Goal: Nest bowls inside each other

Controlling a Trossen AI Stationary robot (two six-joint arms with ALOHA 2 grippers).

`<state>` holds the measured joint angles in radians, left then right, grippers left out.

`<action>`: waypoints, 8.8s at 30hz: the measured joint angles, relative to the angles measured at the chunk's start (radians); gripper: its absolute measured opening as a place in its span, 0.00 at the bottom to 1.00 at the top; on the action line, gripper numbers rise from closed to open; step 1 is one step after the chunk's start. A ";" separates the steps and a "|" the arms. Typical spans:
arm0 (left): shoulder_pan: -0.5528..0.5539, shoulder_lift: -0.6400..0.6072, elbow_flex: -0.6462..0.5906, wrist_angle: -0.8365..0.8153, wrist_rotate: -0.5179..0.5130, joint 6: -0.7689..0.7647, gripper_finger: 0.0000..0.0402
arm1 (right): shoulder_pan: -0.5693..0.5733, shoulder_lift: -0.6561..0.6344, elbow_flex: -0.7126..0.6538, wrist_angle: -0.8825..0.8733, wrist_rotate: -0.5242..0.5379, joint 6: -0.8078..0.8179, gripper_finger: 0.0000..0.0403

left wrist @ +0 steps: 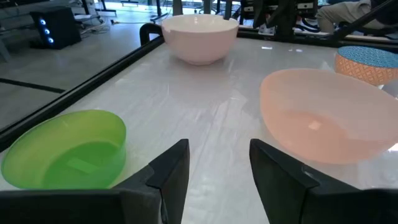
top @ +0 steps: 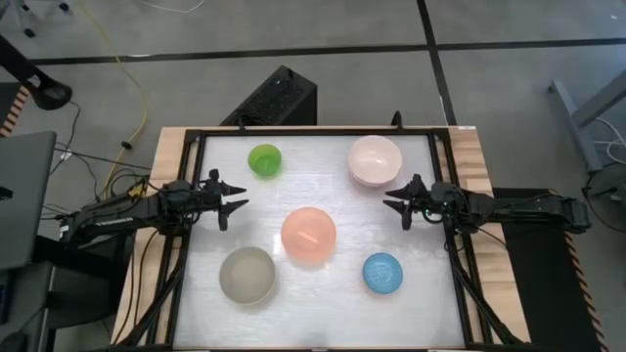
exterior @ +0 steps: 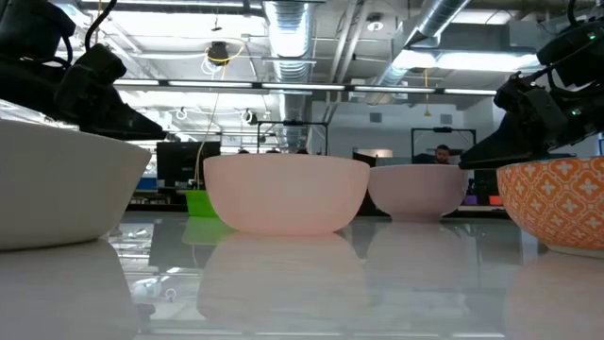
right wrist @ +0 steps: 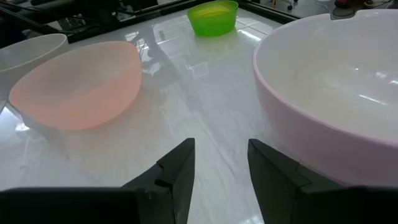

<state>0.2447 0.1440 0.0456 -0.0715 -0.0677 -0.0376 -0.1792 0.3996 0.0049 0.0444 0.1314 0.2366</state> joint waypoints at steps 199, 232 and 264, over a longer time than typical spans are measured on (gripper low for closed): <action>0.000 0.000 0.000 0.000 0.000 0.000 0.39 | -0.635 0.842 0.861 -0.587 -0.074 0.033 0.02; 0.000 0.000 0.000 0.000 0.000 0.000 0.39 | -0.611 0.844 0.905 -0.639 -0.024 -0.010 0.53; 0.000 0.000 0.000 0.000 0.000 0.000 0.39 | -0.219 0.956 0.927 -0.667 0.690 0.250 0.02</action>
<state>0.2447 0.1440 0.0456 -0.0715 -0.0673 -0.0376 -0.3985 1.3554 0.9318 -0.6223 0.8212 0.4868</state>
